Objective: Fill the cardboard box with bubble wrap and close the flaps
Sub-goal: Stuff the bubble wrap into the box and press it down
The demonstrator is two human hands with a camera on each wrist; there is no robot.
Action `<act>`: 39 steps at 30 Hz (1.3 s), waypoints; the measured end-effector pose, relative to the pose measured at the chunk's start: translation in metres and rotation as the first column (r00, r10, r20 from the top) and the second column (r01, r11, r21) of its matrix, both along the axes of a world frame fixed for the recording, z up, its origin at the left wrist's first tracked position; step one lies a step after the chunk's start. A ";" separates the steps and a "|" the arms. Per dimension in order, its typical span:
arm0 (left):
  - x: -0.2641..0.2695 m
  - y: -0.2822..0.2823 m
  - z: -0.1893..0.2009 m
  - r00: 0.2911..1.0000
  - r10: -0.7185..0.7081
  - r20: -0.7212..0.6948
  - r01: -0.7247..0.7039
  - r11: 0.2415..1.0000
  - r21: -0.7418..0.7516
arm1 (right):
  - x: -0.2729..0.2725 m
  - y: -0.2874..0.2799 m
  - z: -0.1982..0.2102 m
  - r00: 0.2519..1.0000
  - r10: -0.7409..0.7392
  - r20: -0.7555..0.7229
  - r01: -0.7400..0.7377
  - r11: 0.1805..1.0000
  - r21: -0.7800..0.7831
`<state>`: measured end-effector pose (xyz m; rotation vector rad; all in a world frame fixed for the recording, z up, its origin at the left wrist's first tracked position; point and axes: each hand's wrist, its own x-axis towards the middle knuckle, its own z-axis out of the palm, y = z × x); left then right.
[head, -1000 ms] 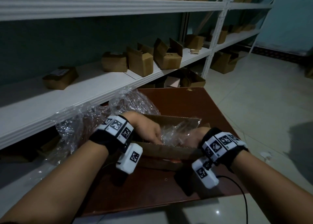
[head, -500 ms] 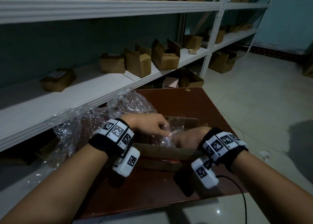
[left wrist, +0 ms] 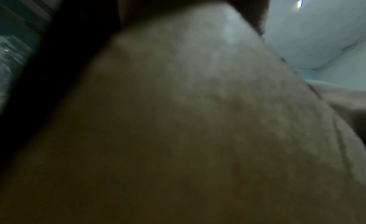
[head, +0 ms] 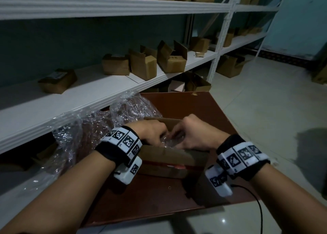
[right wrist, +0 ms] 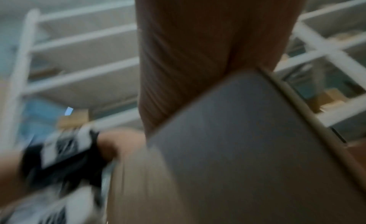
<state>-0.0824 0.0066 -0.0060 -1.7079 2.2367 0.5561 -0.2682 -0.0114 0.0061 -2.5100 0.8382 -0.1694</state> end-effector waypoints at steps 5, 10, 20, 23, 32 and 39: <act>0.000 0.006 -0.002 1.000 -0.005 -0.012 0.004 0.998 -0.068 | 0.006 -0.001 -0.011 0.987 0.068 -0.146 -0.073 0.997 -0.027; 0.001 0.008 0.001 0.994 -0.007 -0.108 -0.013 0.982 -0.186 | 0.007 -0.004 -0.009 0.983 0.047 -0.178 -0.044 0.999 0.021; 0.012 0.017 0.019 0.978 -0.089 -0.188 0.030 0.954 -0.300 | 0.008 0.003 0.002 0.977 -0.004 -0.215 0.012 0.999 0.038; 0.011 0.020 0.019 0.975 -0.060 -0.213 0.005 0.969 -0.247 | 0.009 0.003 0.003 0.971 -0.026 -0.238 0.042 0.997 0.060; 0.005 0.020 0.018 0.995 0.038 -0.088 -0.055 0.980 -0.191 | 0.014 0.001 -0.001 0.933 -0.103 -0.343 0.123 0.992 0.035; 0.004 0.015 0.013 0.998 0.064 -0.006 -0.065 0.993 -0.095 | 0.017 -0.010 -0.014 0.900 -0.087 -0.428 0.131 0.989 0.074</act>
